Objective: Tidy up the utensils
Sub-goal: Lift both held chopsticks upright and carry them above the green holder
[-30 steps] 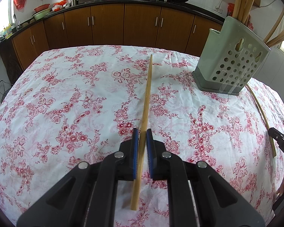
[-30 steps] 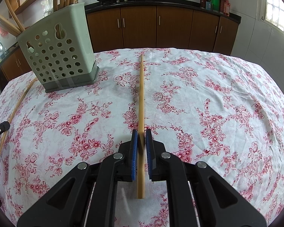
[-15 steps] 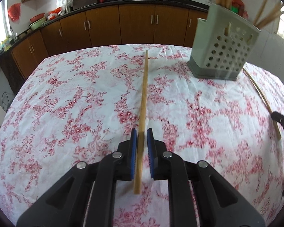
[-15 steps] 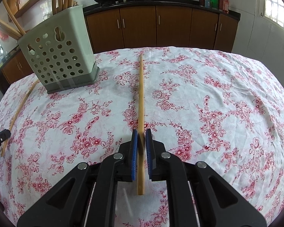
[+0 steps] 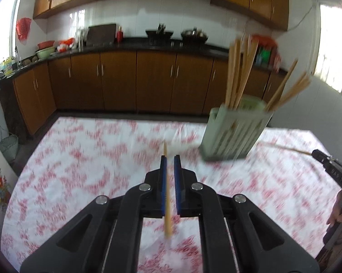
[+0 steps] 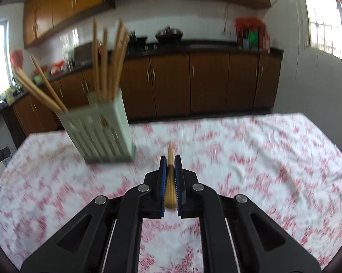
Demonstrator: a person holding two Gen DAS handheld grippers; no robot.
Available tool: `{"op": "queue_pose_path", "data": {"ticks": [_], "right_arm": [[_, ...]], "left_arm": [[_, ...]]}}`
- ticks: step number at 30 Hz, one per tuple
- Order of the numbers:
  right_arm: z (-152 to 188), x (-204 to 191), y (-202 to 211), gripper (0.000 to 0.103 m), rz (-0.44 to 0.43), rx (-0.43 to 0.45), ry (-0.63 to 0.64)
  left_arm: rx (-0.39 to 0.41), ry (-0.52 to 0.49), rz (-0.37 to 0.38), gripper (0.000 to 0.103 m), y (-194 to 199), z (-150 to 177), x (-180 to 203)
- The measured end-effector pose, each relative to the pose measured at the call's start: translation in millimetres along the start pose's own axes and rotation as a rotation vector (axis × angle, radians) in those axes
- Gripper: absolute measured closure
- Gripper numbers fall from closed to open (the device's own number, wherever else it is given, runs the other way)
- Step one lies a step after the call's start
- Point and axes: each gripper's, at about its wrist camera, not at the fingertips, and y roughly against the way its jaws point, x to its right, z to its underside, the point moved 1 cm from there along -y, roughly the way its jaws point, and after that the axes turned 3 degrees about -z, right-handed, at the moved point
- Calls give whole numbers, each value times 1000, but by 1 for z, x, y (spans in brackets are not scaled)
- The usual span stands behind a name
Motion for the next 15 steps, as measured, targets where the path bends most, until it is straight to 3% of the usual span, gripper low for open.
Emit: {"op": "queue_pose_path", "data": {"ticks": [5,7,11,15], "right_arm": [[-22,-1,14,95,-25,63,-8],[-27,-2,18,95,-30,81,-5],[-28,-7,20,95,-38,89,2],[-19,-7,20,95,-40,82,3]], "left_arm": [[50,23,43,100,18,-25,-3],[57,0,26,100,21,-29,0],[-12,-18,38,99,6,-14,0],[-115,-2,103,87,-18,25,4]]}}
